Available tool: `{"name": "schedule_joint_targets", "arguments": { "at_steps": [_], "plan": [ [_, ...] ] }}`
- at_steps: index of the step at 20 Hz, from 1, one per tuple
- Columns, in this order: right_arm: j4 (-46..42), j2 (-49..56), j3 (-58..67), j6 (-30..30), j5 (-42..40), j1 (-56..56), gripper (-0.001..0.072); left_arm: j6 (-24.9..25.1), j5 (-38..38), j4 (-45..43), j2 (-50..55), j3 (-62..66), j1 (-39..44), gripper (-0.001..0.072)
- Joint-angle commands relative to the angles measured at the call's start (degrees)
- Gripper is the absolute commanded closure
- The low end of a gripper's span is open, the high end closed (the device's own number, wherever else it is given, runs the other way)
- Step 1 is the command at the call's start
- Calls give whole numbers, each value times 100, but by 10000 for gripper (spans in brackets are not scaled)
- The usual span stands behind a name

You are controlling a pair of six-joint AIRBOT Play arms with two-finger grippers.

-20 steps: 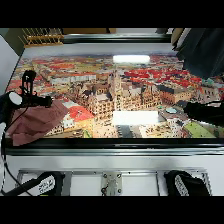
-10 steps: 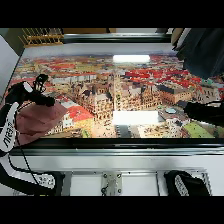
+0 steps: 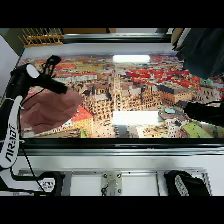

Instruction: Fold the clothes and pants, and hang the long-sleeved shirts on hangers.

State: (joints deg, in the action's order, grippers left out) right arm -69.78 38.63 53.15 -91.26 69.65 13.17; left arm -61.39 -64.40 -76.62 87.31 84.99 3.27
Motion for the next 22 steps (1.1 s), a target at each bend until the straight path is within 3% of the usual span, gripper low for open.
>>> {"name": "schedule_joint_targets", "arguments": {
  "at_steps": [1, 6, 7, 8, 9, 13, 15, 19, 22],
  "plan": [
    [0, -4, -2, -2, 2, -4, 695, 20, 17, 374, -201, 245, 1572, 697],
    [0, -4, -2, -2, 2, -4, 695, -46, 1211, 372, 485, 249, 3606, 697],
    [0, -4, -2, -2, 2, -4, 695, -205, 1615, 367, 658, 249, 3886, 557],
    [0, -4, -2, -2, 2, -4, 695, -455, 1971, 350, 774, 251, 4065, 186],
    [0, -4, -2, -2, 2, -4, 695, -870, 2181, 140, 828, 299, 4157, 27],
    [0, -4, -2, -2, 0, -4, 695, -3182, 929, -1244, 568, 772, 3519, 26],
    [0, -4, -2, -2, 2, -4, 695, -3838, 684, -1062, 103, 319, 2699, 26],
    [0, -4, -2, -2, 2, -4, 695, -4009, 859, -146, -863, -1508, 988, 25],
    [0, -4, -2, -2, 0, -4, 695, -3998, 1003, 1082, -1137, -2732, -271, 25]
  ]
}}
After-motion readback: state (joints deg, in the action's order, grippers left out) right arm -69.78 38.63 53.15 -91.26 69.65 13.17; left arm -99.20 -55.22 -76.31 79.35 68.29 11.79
